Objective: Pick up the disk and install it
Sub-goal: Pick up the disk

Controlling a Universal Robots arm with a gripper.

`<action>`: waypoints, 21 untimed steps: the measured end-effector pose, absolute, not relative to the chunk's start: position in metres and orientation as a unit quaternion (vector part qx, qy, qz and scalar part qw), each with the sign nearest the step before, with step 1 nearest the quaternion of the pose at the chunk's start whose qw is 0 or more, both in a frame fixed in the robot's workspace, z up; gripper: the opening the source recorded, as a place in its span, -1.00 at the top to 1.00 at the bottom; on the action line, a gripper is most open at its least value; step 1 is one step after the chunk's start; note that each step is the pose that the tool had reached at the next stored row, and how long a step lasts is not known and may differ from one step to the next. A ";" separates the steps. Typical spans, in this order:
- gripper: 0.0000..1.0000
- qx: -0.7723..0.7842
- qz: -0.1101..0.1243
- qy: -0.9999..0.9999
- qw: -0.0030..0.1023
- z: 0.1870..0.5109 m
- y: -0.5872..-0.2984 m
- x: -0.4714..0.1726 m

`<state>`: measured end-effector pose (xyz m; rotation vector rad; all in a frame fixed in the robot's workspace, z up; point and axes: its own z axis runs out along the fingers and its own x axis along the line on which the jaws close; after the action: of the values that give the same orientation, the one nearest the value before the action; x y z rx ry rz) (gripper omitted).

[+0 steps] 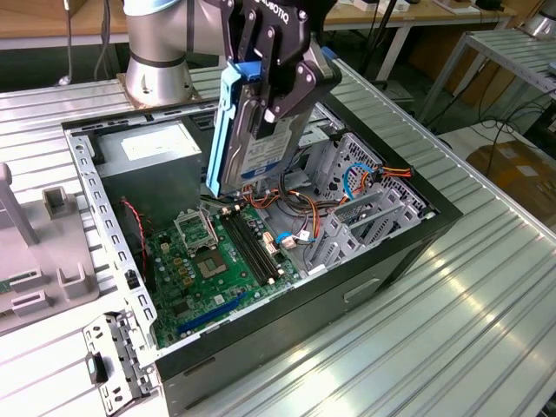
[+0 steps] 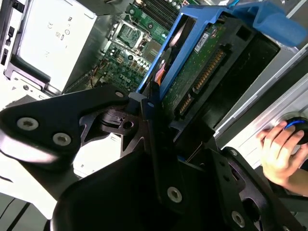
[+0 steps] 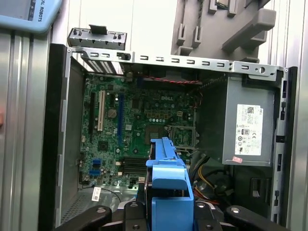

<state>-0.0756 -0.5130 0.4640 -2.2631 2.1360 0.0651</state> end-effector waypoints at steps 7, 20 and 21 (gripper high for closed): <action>0.27 -0.727 0.022 0.686 0.015 0.464 -0.519 -0.076; 0.27 -0.727 0.022 0.686 0.015 0.464 -0.528 -0.075; 0.27 -0.727 0.022 0.686 0.015 0.464 -0.528 -0.075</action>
<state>-0.0750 -0.5281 0.4639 -2.2617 2.1348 0.0677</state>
